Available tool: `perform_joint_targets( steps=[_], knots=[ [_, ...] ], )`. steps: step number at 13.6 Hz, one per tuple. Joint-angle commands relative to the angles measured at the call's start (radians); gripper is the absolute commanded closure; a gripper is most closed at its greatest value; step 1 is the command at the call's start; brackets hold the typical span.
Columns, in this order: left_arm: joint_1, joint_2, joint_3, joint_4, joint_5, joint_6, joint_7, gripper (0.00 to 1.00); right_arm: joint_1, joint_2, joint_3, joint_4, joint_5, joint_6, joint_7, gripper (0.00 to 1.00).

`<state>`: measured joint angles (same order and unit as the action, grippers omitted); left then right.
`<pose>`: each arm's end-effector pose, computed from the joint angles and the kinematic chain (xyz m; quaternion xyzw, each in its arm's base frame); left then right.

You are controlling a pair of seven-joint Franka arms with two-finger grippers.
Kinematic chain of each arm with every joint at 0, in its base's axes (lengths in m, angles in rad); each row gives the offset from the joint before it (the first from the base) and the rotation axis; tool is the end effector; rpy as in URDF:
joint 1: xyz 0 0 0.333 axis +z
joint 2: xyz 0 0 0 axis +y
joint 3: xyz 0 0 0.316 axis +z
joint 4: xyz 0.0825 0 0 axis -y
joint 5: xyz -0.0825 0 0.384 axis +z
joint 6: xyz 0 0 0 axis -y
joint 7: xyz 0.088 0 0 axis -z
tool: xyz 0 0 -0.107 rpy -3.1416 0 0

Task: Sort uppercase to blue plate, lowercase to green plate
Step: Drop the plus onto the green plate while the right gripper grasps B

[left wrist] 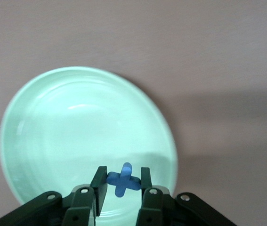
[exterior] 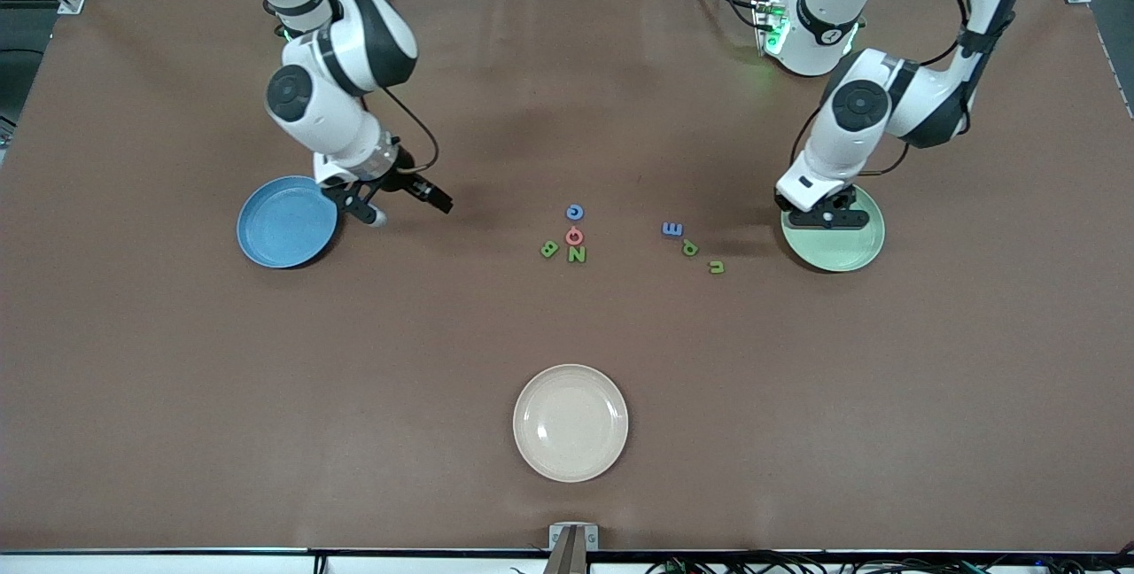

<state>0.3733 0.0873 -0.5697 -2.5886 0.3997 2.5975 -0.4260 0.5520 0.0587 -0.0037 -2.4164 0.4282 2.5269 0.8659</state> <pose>0.4246 -0.0967 0.2267 -0.9951 0.0593 0.0036 0.0790 0.4254 0.2548 0.2899 -0.9376 0.3227 0.0632 0.1129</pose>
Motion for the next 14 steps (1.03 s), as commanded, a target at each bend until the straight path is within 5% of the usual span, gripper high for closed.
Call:
perform_joint_targets(
  steps=[1,4,8,9,10,12,14],
  knots=[
    [0.081,-0.043,-0.015,-0.041,0.001,-0.004,0.120,0.77,0.044,0.075,-0.016,0.074,0.011,0.000,0.114,0.08],
    [0.122,-0.034,-0.013,-0.050,0.001,-0.004,0.171,0.77,0.137,0.179,-0.018,0.195,-0.066,-0.003,0.299,0.08],
    [0.128,-0.032,-0.013,-0.054,0.001,-0.004,0.176,0.72,0.210,0.372,-0.016,0.466,-0.427,-0.170,0.687,0.08],
    [0.128,-0.032,-0.013,-0.054,0.001,-0.004,0.179,0.62,0.213,0.432,-0.015,0.571,-0.460,-0.254,0.747,0.08],
    [0.127,-0.032,-0.013,-0.054,0.001,-0.004,0.193,0.37,0.221,0.491,-0.015,0.664,-0.465,-0.314,0.769,0.08],
    [0.127,-0.035,-0.015,-0.047,0.001,-0.004,0.197,0.10,0.236,0.559,-0.016,0.727,-0.468,-0.309,0.785,0.08],
    [0.125,-0.040,-0.021,-0.035,-0.001,-0.007,0.196,0.05,0.241,0.593,-0.016,0.727,-0.467,-0.202,0.818,0.08]
  ],
)
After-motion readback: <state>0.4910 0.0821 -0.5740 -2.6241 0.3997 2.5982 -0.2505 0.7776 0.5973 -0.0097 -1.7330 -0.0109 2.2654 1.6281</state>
